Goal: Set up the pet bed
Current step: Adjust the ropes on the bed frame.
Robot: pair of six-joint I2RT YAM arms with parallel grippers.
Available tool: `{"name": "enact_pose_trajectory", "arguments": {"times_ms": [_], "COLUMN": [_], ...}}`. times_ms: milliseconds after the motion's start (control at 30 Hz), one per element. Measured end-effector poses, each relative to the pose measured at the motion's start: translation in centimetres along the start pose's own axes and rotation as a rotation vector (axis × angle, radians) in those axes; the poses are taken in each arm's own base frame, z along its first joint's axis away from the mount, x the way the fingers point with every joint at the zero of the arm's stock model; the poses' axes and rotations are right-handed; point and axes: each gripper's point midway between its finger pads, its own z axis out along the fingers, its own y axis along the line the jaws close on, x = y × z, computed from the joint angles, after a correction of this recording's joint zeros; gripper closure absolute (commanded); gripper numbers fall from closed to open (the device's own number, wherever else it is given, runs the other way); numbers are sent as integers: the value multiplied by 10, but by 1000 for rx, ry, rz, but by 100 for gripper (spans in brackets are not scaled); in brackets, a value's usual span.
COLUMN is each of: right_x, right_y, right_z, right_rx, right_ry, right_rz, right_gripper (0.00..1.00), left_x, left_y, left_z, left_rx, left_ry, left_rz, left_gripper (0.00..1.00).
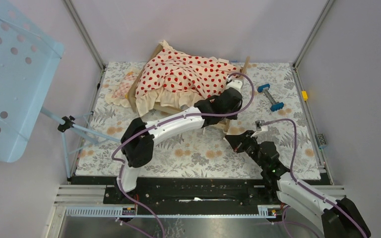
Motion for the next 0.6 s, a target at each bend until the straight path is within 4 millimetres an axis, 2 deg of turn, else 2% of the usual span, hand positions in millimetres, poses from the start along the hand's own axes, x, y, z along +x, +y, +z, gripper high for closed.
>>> {"name": "enact_pose_trajectory", "arguments": {"times_ms": [333,433,600], "right_x": [-9,-9,-2], "right_y": [-30,-47,-66], "right_z": [-15,-20,-25], "right_rx": [157,244,361], "right_ry": [-87,-104,-75], "right_rz": [22,44,64], "right_gripper": [100,100,100], "left_x": [-16,-17,-10], "left_y": [-33,-44,-57], "left_z": [34,38,36], "left_rx": [30,47,79], "left_ry": [-31,-34,-22], "left_rz": [-14,-14,5], "left_gripper": [100,88,58]}}
